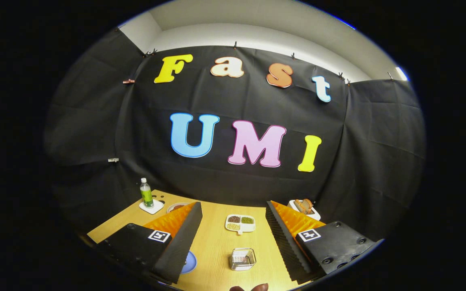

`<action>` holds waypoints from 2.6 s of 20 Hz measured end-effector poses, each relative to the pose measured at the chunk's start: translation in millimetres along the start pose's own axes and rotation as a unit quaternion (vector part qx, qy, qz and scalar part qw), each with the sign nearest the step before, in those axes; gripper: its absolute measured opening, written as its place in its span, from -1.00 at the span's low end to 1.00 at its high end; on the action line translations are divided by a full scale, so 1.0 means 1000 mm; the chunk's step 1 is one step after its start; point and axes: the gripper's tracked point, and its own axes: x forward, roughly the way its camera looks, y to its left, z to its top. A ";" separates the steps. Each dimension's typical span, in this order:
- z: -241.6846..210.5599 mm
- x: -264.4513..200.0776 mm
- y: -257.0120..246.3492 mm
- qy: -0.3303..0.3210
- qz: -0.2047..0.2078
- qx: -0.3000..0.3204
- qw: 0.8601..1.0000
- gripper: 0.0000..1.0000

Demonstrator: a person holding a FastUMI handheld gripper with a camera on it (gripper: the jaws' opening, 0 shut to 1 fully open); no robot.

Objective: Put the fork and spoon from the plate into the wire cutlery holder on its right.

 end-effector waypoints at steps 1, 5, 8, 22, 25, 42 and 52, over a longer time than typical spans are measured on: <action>-0.007 0.002 0.005 0.015 0.005 -0.001 1.000 0.96; -0.041 0.007 0.032 0.082 0.038 0.001 0.996 0.96; -0.072 0.009 0.061 0.139 0.072 0.007 0.988 0.96; -0.304 0.017 0.170 0.424 0.176 0.016 0.888 0.56; -0.339 0.026 0.180 0.454 0.175 -0.001 0.874 0.37; -0.377 0.043 0.186 0.509 0.158 0.034 0.845 -0.85; -0.367 0.060 0.184 0.481 0.193 0.002 0.855 -0.89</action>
